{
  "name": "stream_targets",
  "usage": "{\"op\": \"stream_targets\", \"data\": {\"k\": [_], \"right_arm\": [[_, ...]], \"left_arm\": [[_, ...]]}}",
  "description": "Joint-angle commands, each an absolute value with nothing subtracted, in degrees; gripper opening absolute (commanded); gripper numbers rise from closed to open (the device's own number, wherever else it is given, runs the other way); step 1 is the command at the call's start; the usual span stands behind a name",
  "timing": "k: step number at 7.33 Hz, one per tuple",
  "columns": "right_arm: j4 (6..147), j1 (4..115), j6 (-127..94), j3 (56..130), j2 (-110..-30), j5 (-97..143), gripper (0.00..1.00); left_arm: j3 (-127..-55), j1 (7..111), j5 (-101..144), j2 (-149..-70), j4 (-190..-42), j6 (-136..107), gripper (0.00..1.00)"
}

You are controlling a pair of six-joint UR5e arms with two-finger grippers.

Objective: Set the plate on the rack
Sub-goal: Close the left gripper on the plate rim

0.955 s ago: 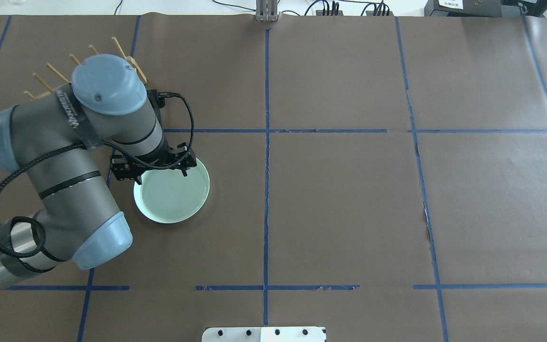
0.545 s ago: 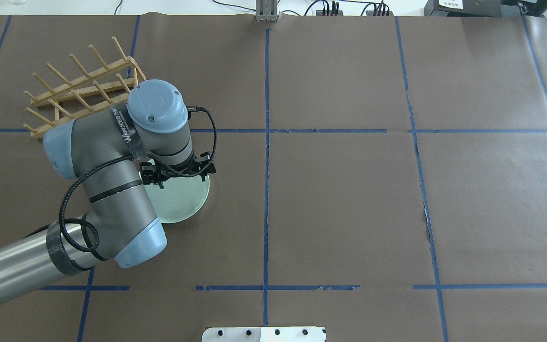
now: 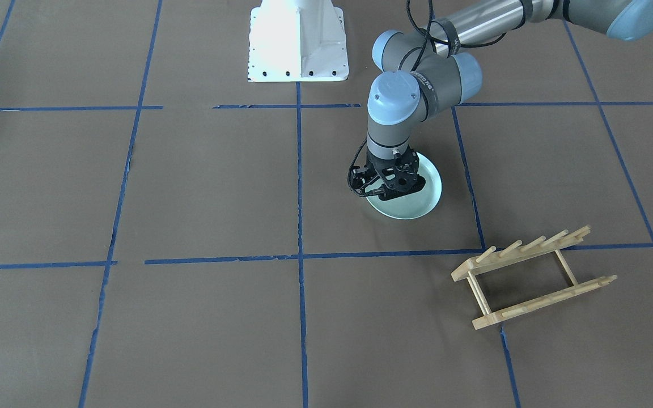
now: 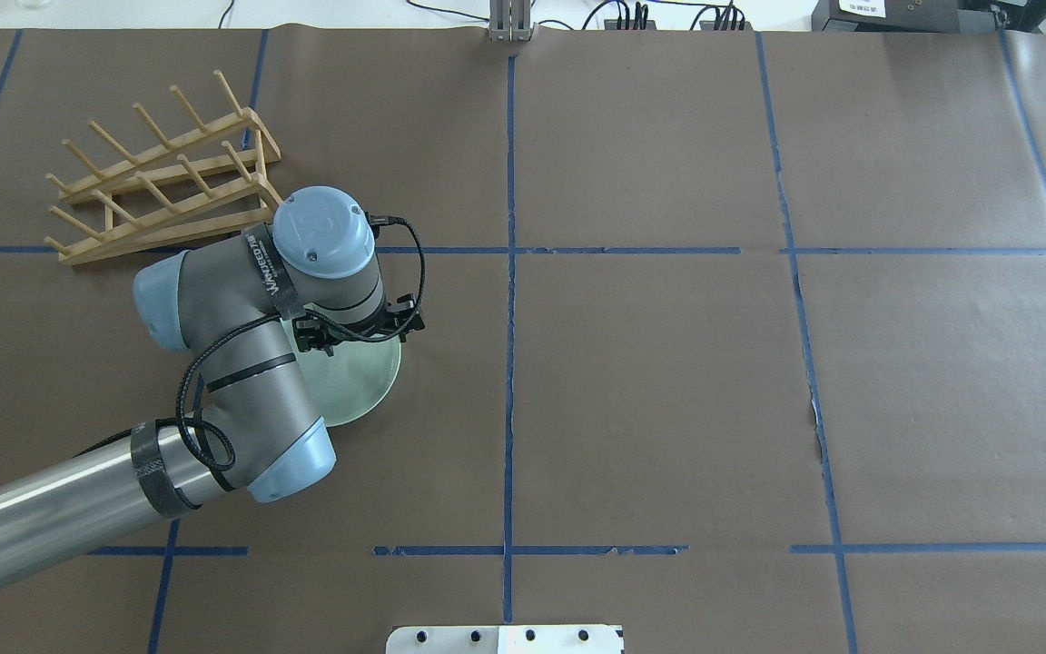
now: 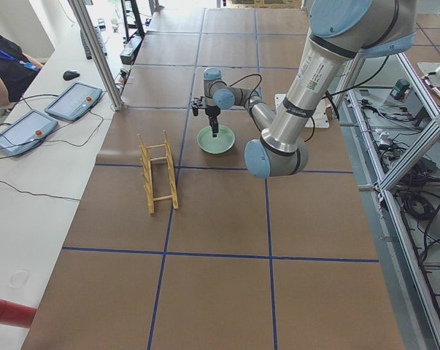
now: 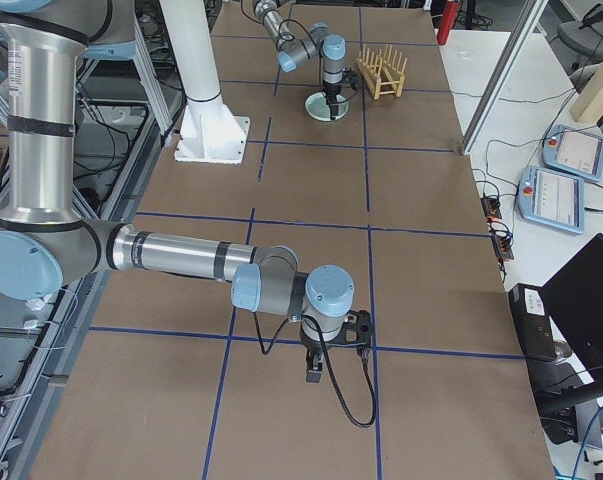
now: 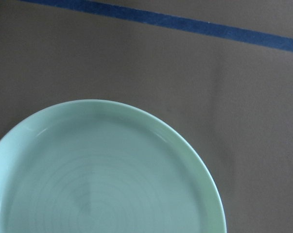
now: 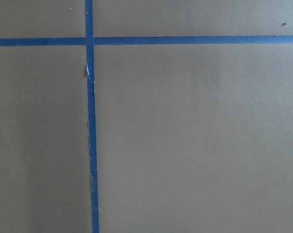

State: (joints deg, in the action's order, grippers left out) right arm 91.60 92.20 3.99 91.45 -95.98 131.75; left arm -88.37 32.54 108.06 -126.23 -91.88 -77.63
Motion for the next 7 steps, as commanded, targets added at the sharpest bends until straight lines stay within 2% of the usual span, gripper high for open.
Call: {"op": "stream_targets", "data": {"k": [1, 3, 4, 5, 6, 7], "right_arm": [[91.6, 92.2, 4.0, 91.5, -96.0, 131.7, 1.00], [91.6, 92.2, 4.0, 91.5, -96.0, 131.7, 1.00], [91.7, 92.2, 4.0, 91.4, -96.0, 131.7, 1.00], [91.6, 92.2, 4.0, 91.5, -96.0, 131.7, 1.00], [91.7, 92.2, 4.0, 91.5, -96.0, 131.7, 1.00], [91.6, 92.2, 4.0, 91.5, -96.0, 131.7, 1.00]], "left_arm": [[-87.8, 32.6, 107.5, -127.0, -92.5, -77.7, 0.94], [-87.8, 32.6, 107.6, -127.6, -92.5, -77.8, 0.89], [-87.8, 32.6, 107.6, -127.7, -92.6, -78.0, 0.82], [-87.8, 32.6, 107.7, -127.8, -92.5, -78.0, 0.62], [-87.8, 32.5, 107.7, -127.9, -92.6, -78.0, 0.48], [-87.8, 32.5, 107.7, -127.9, -92.6, -78.0, 0.42]]}}
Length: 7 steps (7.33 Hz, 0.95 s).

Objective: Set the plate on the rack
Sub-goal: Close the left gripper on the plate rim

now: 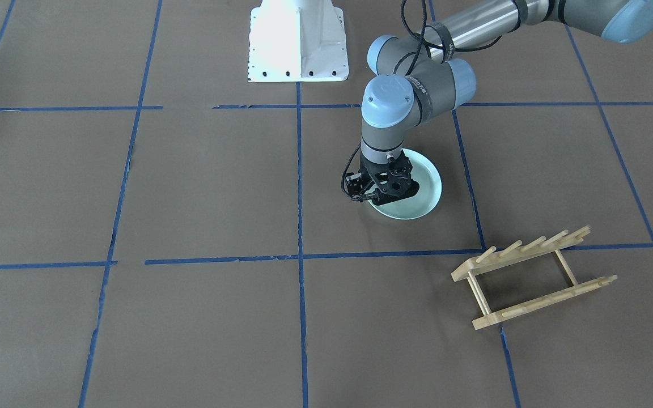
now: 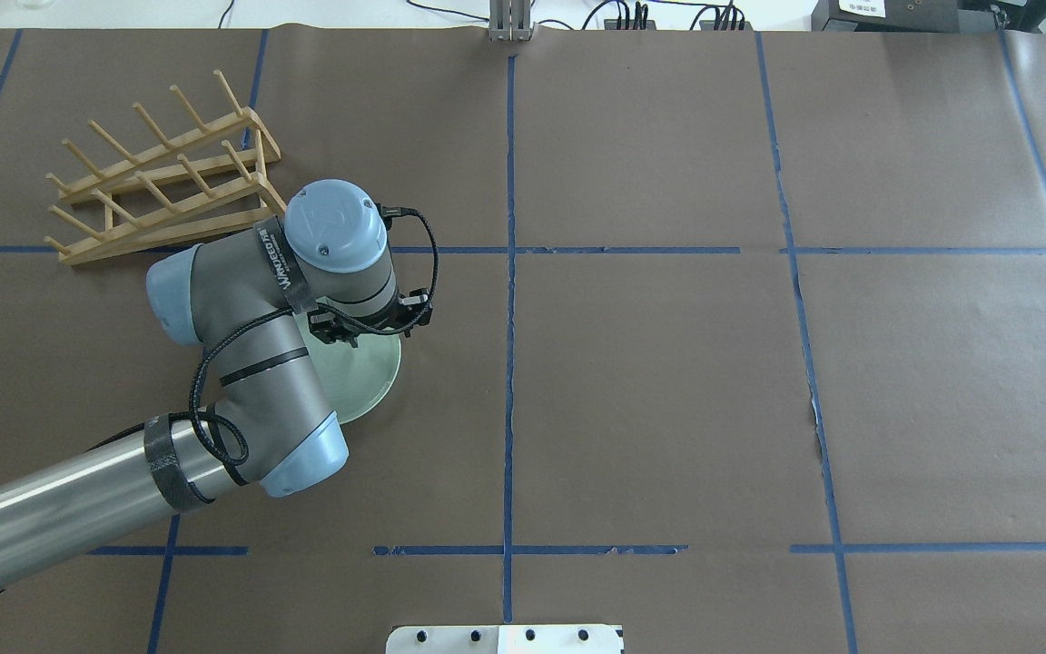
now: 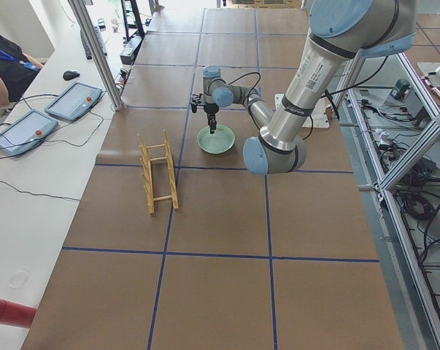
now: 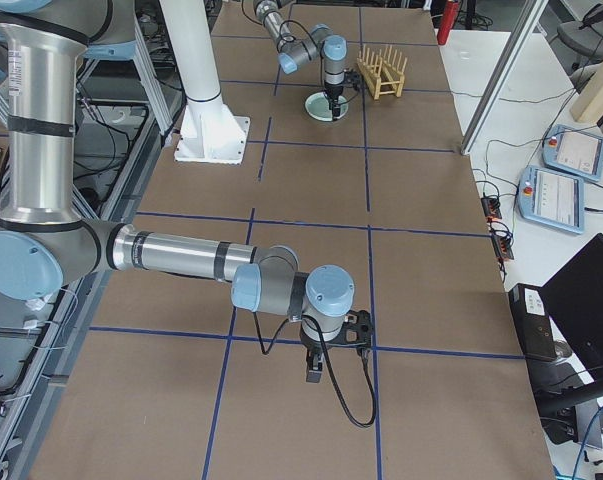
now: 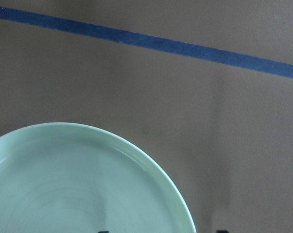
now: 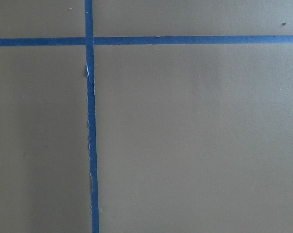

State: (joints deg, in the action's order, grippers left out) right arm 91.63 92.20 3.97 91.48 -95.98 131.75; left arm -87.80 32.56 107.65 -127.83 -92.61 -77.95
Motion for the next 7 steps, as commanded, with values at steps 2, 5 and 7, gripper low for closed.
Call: {"op": "stream_targets", "data": {"k": [2, 5, 7], "right_arm": [[91.7, 92.2, 4.0, 91.5, -96.0, 131.7, 1.00], [91.6, 92.2, 4.0, 91.4, -96.0, 131.7, 1.00], [91.6, 92.2, 4.0, 91.4, -96.0, 131.7, 1.00]], "left_arm": [[-87.7, 32.5, 107.7, -127.8, -93.5, -78.0, 0.41], [-87.7, 32.5, 107.8, -127.9, -93.5, -78.0, 0.07], [-88.0, 32.5, 108.0, -128.0, -93.1, -78.0, 0.00]]}}
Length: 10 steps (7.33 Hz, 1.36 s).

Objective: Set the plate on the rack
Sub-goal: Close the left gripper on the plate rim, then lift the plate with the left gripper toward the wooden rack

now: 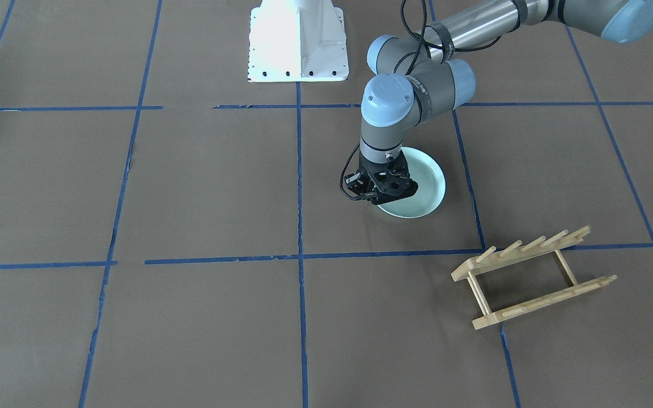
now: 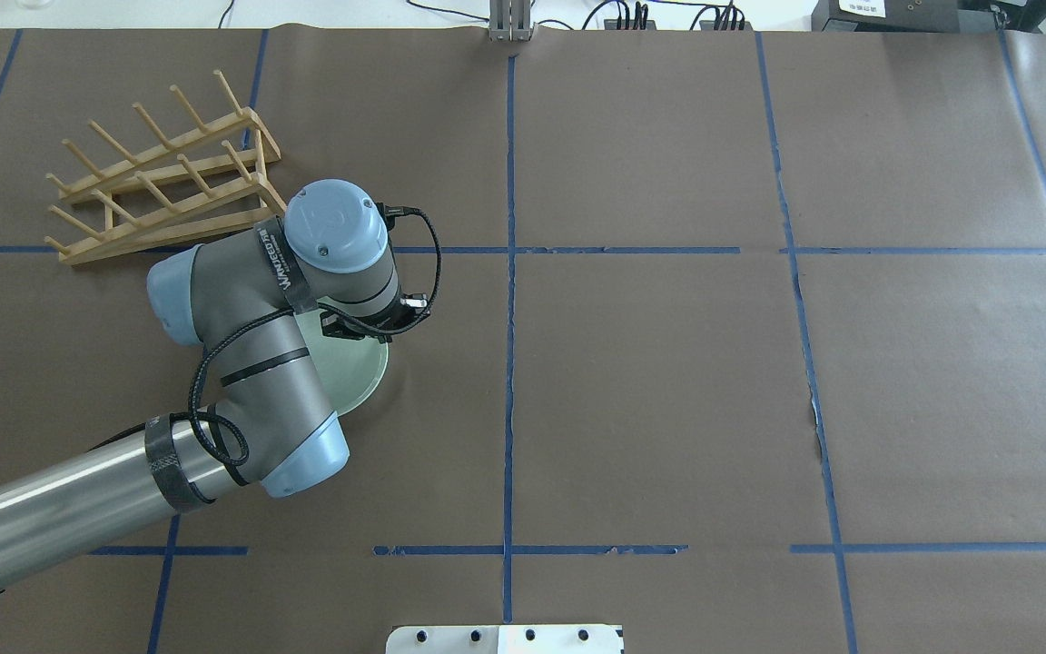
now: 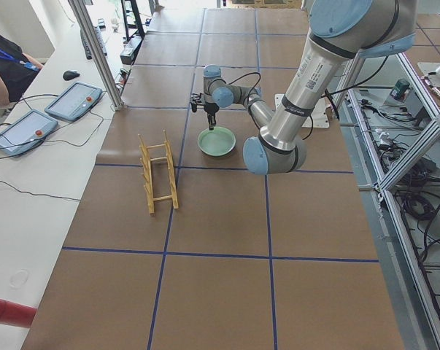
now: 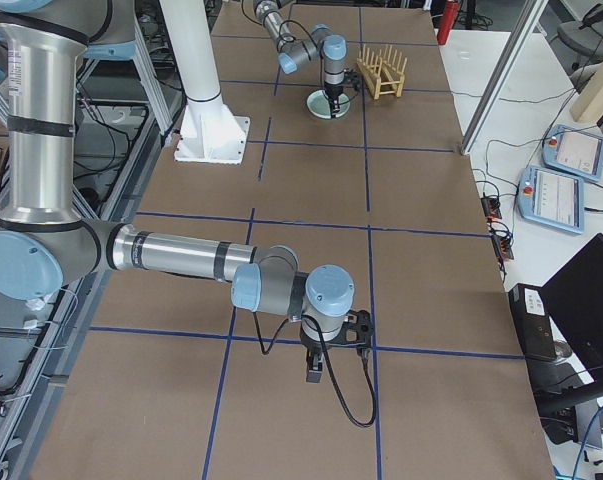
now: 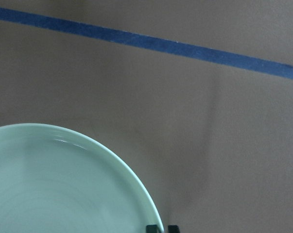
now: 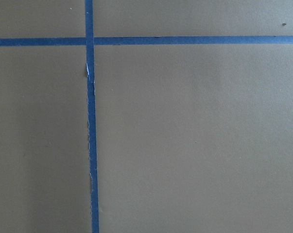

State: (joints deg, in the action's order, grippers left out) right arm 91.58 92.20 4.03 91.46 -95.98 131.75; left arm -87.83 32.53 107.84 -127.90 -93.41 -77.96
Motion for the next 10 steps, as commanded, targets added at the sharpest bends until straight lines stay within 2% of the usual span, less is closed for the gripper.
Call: {"op": "stream_targets", "data": {"k": [1, 5, 8, 10], "right_arm": [[91.6, 92.2, 4.0, 91.5, -96.0, 131.7, 1.00], [91.6, 92.2, 4.0, 91.5, -96.0, 131.7, 1.00], [91.6, 92.2, 4.0, 91.5, -96.0, 131.7, 1.00], [91.6, 92.2, 4.0, 91.5, -96.0, 131.7, 1.00]], "left_arm": [[-88.8, 32.9, 108.0, -128.1, -92.2, -78.0, 0.00], [-101.2, 34.9, 107.8, -128.8, -71.4, -77.2, 0.00], [-103.5, 38.7, 107.4, -135.3, -54.1, -77.0, 0.00], [-107.2, 45.5, 107.4, -136.2, -50.3, -72.1, 0.00]]}}
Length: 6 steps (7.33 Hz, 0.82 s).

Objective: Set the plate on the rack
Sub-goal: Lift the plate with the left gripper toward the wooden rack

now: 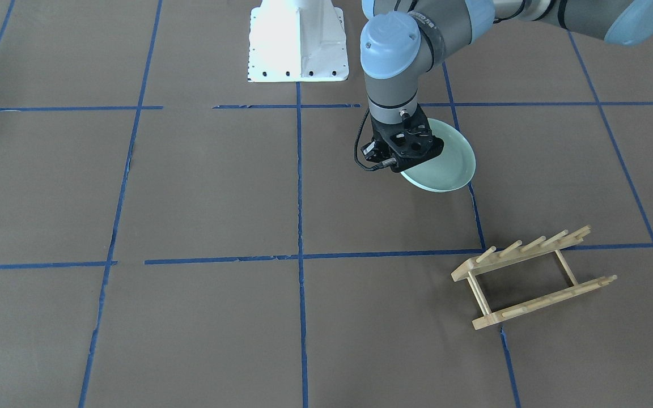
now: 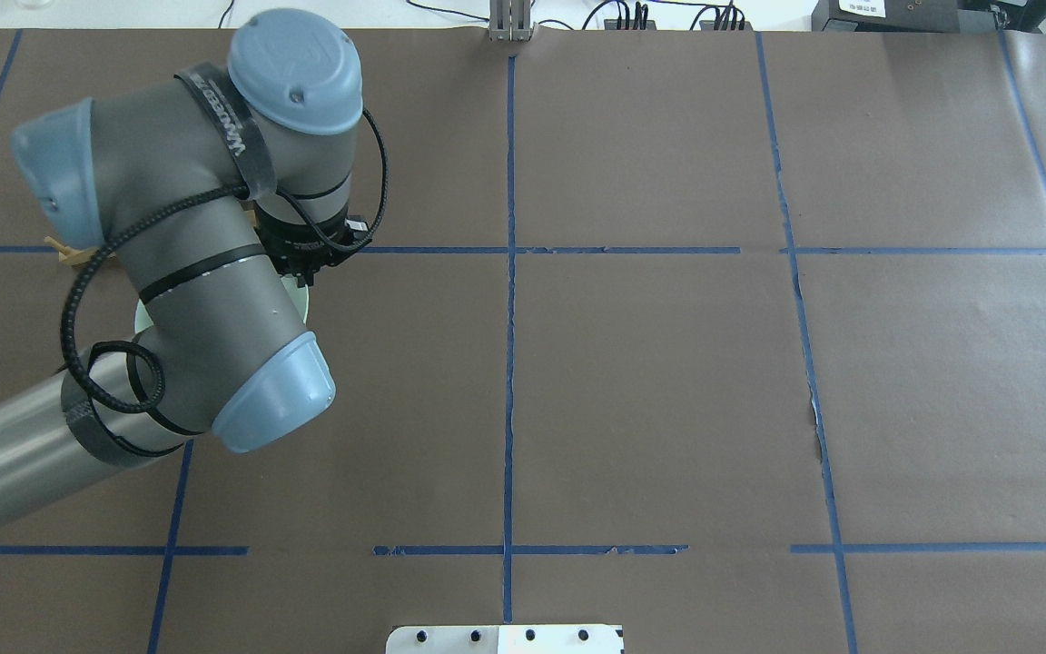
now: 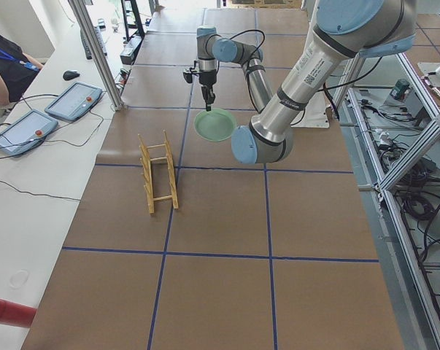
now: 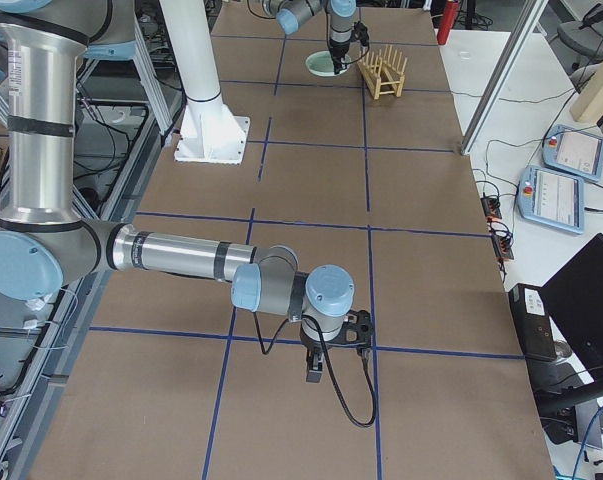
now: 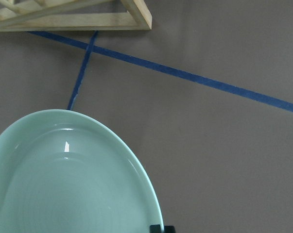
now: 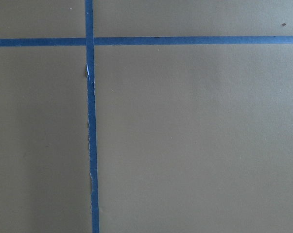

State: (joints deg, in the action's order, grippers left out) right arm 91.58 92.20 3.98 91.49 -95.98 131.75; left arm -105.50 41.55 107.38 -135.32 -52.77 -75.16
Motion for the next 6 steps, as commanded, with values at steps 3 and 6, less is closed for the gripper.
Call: {"op": "stream_targets", "data": {"k": [3, 6], "right_arm": [[91.6, 92.2, 4.0, 91.5, -96.0, 131.7, 1.00], [91.6, 92.2, 4.0, 91.4, -96.0, 131.7, 1.00]], "left_arm": [[-110.5, 61.7, 114.6, -136.1, -52.5, -71.5, 0.00], [-110.5, 73.4, 124.1, -129.5, -69.8, -71.5, 0.00]]}}
